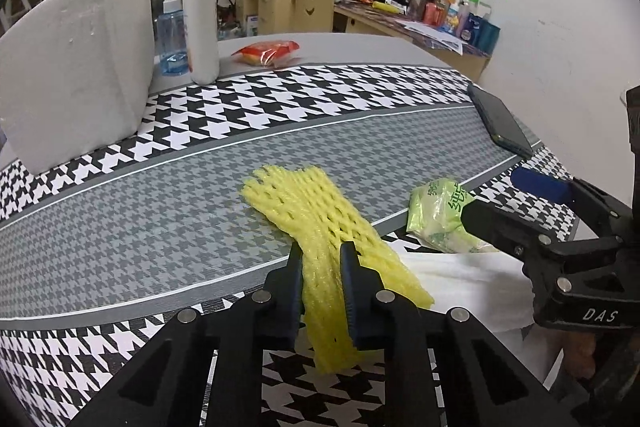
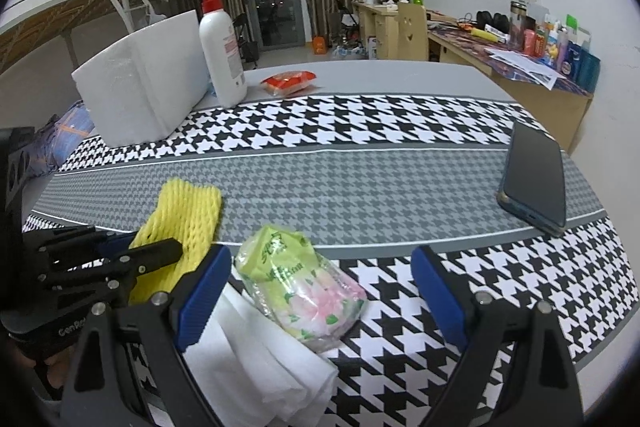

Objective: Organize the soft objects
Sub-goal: 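Grasp the yellow mesh sleeve with the left gripper while the right approaches the green bag, then close the right gripper on the green-printed plastic bag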

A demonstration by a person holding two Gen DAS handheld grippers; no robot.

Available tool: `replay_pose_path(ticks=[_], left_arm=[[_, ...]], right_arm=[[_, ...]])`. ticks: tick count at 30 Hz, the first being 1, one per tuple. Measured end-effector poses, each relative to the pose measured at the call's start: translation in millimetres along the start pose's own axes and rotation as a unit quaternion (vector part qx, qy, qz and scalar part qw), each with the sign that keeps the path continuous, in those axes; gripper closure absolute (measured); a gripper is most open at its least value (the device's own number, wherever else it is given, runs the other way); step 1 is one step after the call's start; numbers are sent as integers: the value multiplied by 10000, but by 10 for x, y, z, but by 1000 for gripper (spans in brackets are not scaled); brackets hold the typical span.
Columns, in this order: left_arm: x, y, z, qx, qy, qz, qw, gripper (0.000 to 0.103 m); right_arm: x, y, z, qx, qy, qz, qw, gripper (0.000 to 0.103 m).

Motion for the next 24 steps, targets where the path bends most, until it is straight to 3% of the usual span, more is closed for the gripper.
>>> replay_pose_path(ticks=[2, 16, 19, 24], left_arm=[[2, 5, -4, -6, 0, 0, 10000, 84], [8, 92, -10, -88, -6, 49, 9999, 86], [10, 104, 0, -107, -24, 53, 9999, 86], [11, 123, 0, -111, -6, 73, 9999, 87]], right_arm=[[-7, -11, -16, 32, 52, -5, 10000, 9], [-75, -161, -118, 228, 233, -380, 9987, 38], [-112, -211, -131, 229, 271, -534, 9979, 41], [-118, -208, -140, 221, 306, -516, 9980, 50]])
Point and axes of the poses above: each gripper's, at about its wrist camera, not at the fingertips, and y roughly against the way its jaws point, z to its right, x to its top, the point moved 3 cm from there along -y, roughly the way its jaws point, and after that the axes turned 5 degrees about y, right-handed, at the moved point
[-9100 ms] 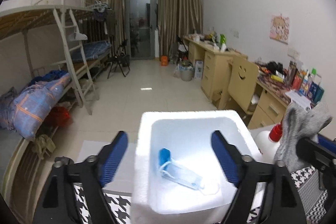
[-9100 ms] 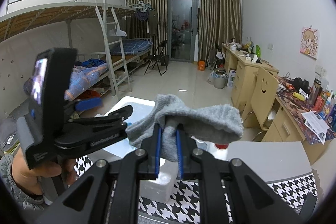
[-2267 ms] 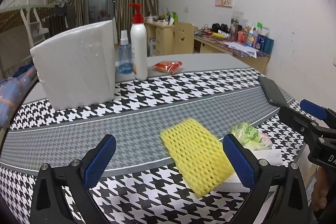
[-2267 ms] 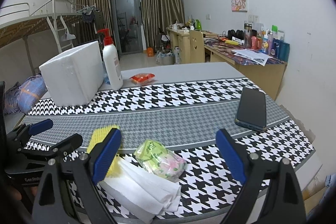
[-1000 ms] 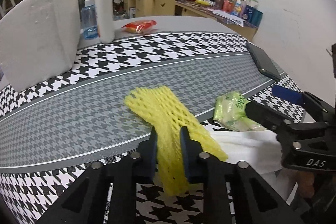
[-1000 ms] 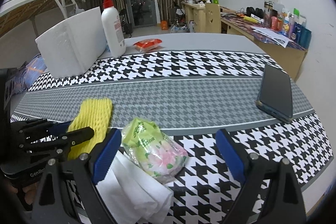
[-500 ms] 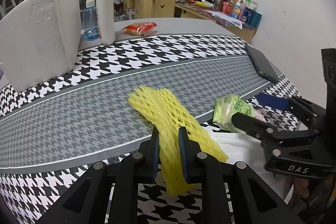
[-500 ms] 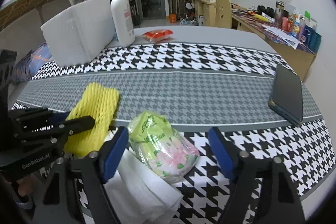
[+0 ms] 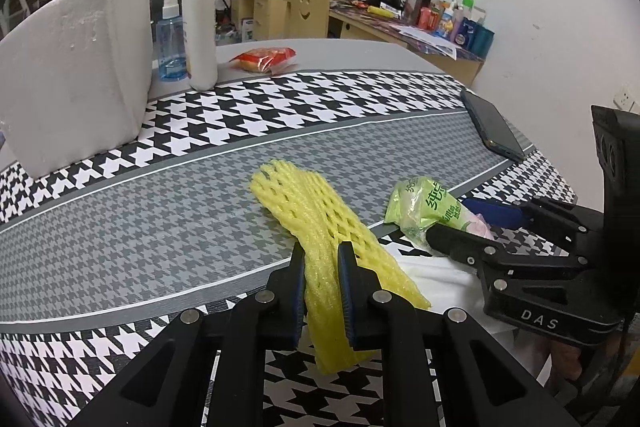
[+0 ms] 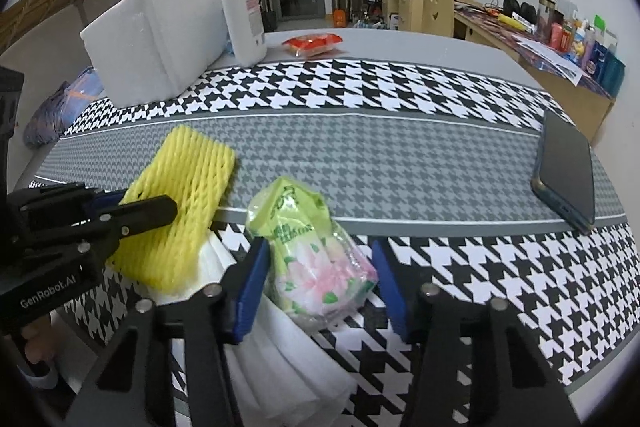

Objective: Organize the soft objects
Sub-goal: 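Close the right gripper on the green-printed plastic bag, then lift the mesh sleeve and bag and carry both grippers to the foam box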

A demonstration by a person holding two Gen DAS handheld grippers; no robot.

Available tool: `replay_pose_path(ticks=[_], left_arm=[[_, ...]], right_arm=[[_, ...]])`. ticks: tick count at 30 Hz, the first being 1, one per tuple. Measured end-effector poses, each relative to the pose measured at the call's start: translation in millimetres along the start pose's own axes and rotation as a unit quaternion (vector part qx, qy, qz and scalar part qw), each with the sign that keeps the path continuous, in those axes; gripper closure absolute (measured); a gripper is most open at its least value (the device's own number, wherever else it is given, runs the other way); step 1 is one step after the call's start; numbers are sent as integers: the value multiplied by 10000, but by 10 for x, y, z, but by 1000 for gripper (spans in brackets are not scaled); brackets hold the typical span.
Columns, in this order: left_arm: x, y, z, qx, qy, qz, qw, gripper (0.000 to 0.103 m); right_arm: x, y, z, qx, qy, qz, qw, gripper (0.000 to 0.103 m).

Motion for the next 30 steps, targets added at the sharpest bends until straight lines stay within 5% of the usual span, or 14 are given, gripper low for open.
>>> replay_pose_path(ticks=[6, 30], left_arm=[[-3, 39, -28, -46, 24, 37, 10000, 87], [109, 444, 1, -54, -97, 548, 9984, 92]], right_arm=[[21, 38, -17, -26, 53, 97, 9999, 61], [196, 462, -12, -140, -159, 790, 9966, 62]])
Point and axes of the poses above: each gripper's, at about its wrist camera, not at the fingertips, and y roughly against the way its jaws point, z to its right, x to its top, the point moved 3 cm from there along -y, roughly the way its jaws point, and after that the axes turned 5 degrees about y, right-handed, at the moved point
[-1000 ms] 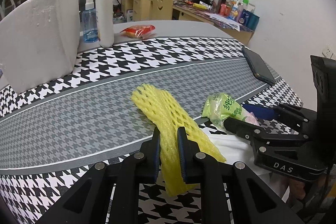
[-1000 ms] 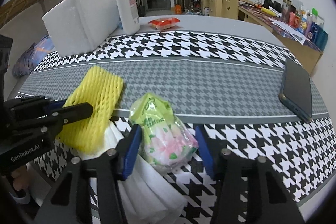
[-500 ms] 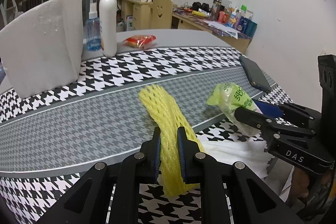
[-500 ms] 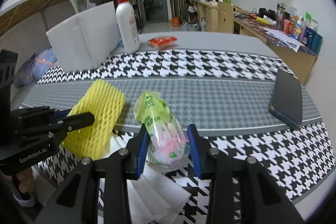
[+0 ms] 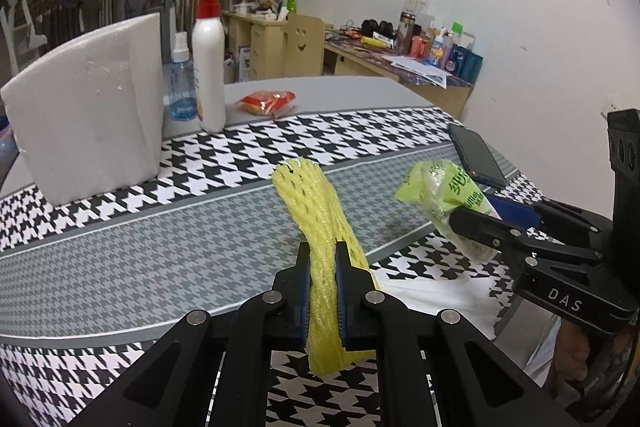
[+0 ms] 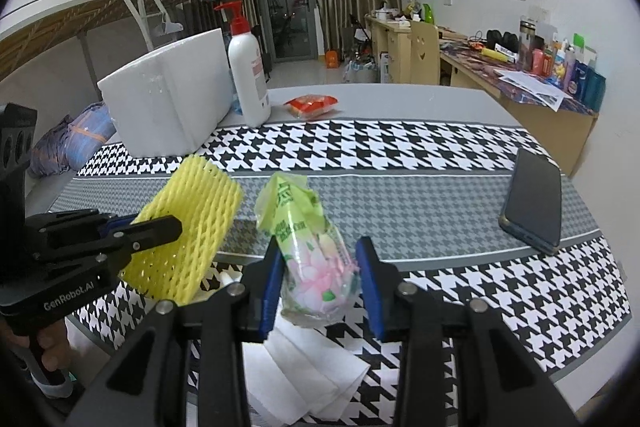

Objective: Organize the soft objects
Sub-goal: 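Lift the mesh sleeve and bag and carry both grippers to the foam box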

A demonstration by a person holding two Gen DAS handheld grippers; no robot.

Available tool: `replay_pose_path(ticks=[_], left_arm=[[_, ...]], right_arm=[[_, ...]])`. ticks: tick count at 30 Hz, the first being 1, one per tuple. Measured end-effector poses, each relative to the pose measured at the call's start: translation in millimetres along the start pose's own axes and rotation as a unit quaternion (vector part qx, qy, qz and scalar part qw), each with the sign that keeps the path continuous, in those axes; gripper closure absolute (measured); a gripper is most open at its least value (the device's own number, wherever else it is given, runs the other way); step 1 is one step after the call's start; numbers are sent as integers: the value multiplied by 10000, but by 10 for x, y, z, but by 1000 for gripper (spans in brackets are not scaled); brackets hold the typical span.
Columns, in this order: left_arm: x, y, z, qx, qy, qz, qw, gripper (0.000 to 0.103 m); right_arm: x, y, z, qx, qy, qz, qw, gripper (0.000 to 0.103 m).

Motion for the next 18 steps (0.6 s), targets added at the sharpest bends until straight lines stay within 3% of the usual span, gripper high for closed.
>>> replay_pose_path(ticks=[18], left_arm=[[97, 178, -183, 307, 4, 287, 9991, 92]], right_arm=[[112, 148, -141, 34, 47, 297, 9995, 62]])
Point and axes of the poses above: each gripper's, at about its wrist camera, not at the fingertips, and y roughly against the way its jaws point, z to its right, x to its top, the point moved 3 cm from there along -y, roughly the way its jaws point, and after that the axes turned 5 degrees about y, right-handed, at the moved point
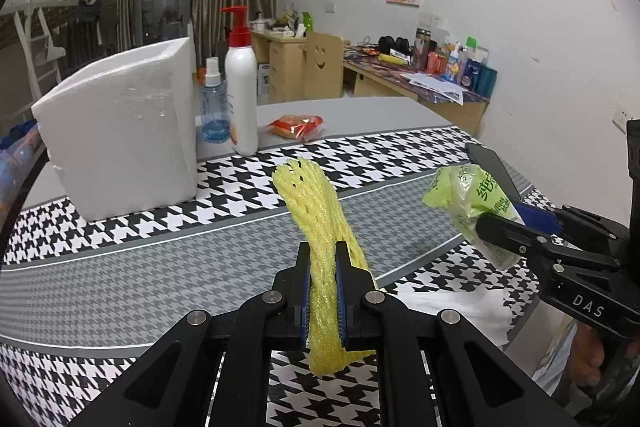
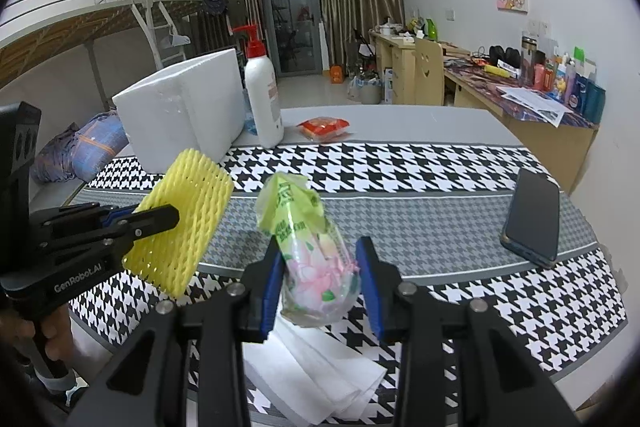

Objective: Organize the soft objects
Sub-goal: 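Lift the mesh sleeve and bag and carry both grippers to the foam box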

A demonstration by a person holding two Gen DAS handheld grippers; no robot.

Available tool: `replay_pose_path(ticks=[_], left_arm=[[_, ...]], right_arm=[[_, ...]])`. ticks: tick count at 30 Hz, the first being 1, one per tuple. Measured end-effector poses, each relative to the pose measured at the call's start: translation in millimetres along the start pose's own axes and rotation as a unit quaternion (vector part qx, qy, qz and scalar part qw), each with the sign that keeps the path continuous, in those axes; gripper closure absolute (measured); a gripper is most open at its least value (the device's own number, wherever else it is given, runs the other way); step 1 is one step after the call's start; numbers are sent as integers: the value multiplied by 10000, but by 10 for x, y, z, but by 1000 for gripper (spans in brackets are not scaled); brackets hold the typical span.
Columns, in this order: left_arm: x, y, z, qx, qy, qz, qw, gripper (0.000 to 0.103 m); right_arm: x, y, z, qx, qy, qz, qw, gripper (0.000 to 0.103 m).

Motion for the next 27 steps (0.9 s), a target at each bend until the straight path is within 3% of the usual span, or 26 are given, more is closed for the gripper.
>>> replay_pose_path(ticks=[27], left_arm=[[85, 293, -349, 265, 129, 336, 9990, 92]], right_arm=[[208, -16, -377, 175, 225, 206, 9994, 62]])
Point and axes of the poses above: each gripper's, at about its wrist camera, not at the fingertips, and y roughly against the way its jaws point, z to its right, x to its top, the point moved 3 cm from there along -y, roughly the way its jaws point, and after that the axes turned 5 degrees about y, right-handed, at the moved point
